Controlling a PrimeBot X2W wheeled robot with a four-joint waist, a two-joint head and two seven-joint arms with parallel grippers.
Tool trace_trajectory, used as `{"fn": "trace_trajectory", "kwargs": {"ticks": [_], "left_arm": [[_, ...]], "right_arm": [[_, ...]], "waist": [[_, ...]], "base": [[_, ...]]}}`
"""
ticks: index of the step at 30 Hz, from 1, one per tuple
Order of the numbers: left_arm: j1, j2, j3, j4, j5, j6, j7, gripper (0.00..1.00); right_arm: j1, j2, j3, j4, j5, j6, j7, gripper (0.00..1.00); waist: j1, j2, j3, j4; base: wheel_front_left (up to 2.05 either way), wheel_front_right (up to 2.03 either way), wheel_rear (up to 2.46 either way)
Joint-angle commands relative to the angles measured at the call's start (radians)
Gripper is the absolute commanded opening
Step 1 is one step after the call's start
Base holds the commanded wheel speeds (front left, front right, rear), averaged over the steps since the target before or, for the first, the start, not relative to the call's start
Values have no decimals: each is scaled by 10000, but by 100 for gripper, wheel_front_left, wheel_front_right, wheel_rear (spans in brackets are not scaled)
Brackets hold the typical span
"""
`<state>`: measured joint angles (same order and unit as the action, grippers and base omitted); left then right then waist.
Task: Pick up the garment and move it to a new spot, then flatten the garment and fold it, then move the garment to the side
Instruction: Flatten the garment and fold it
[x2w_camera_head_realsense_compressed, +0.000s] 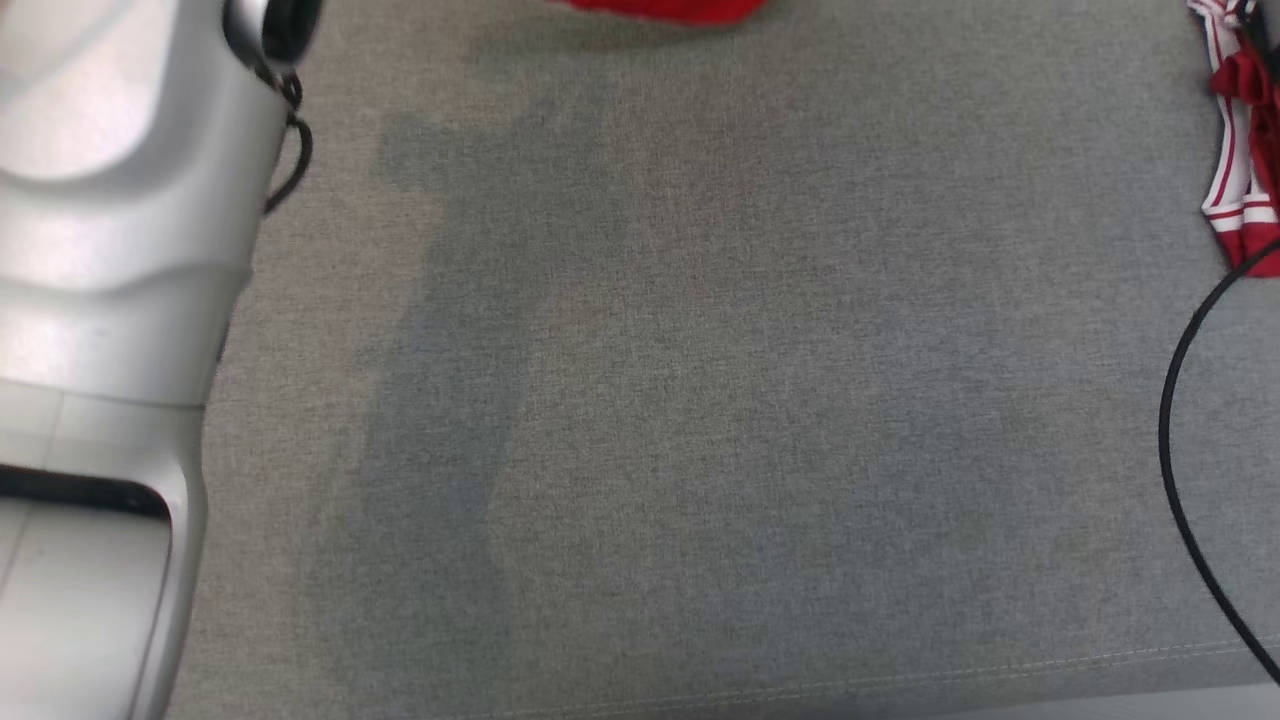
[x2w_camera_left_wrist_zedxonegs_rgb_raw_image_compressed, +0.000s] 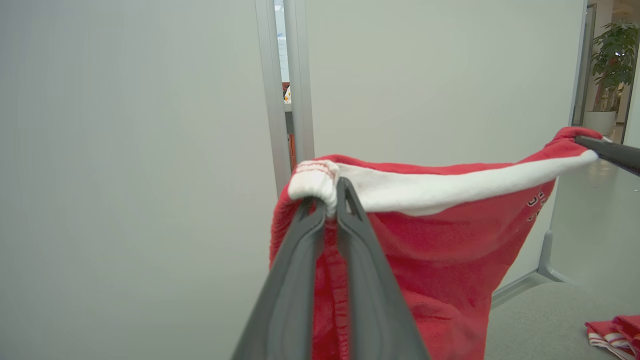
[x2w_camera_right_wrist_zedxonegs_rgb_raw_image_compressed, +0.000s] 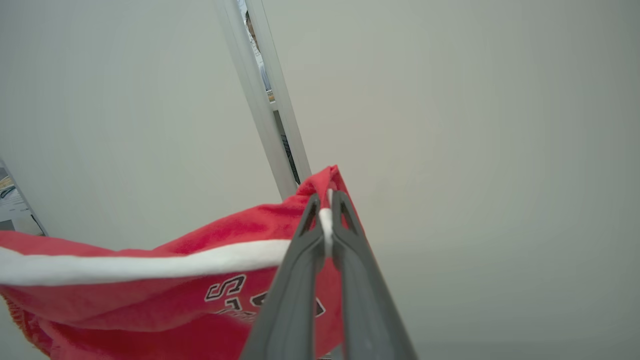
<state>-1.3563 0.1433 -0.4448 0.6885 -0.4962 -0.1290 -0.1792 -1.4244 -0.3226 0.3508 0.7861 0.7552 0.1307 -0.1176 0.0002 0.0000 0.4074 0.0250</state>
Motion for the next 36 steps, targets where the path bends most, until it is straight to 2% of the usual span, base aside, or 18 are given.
{"fn": "trace_trajectory", "kwargs": {"ticks": [1, 7, 13, 15, 19, 26, 30, 36], "left_arm": [[-443, 45, -44, 207, -95, -20, -85, 0], [-2071, -42, -653, 950, -458, -21, -517, 0], [-1329, 94, -1103, 1204, -957, -22, -809, 0], [-875, 269, -909, 873, -941, -22, -872, 0], [1195, 379, -547, -233, -531, -13, -849, 0], [5343, -28, 438, -2723, 212, 441, -859, 0], [7588, -303, 739, -3712, 677, 590, -860, 0], [10109, -546, 661, -4302, 1214, 466, -859, 0]], "right_arm": [[-353, 43, 85, 155, -12, -3, -58, 0], [-1599, 99, 644, 511, 203, -3, -383, 0], [-589, -25, 1425, 222, 903, -3, -832, 0], [37, -160, 1740, -84, 1120, -3, -1018, 0], [1745, -521, 2415, -824, 1508, -3, -1273, 0], [4956, -1293, 2693, -2218, 1980, -3, -1481, 0], [6814, -1497, 2146, -3092, 1772, -3, -1476, 0], [9455, -1594, 1137, -4095, 1325, -3, -1479, 0]], "waist": [[-2, 0, 625, -132], [-2, 0, 1062, -153], [-2, 0, 1210, -165], [-2, 0, 1165, -177], [-2, 0, 951, -220], [-2, 0, 234, -122], [-2, 0, -225, -104], [-2, 0, -922, -47]], "base": [[0, 0, 0], [0, 0, 0], [0, 0, 0], [0, 0, 0], [0, 0, 0], [0, 0, 0], [0, 0, 0], [0, 0, 0]]}}
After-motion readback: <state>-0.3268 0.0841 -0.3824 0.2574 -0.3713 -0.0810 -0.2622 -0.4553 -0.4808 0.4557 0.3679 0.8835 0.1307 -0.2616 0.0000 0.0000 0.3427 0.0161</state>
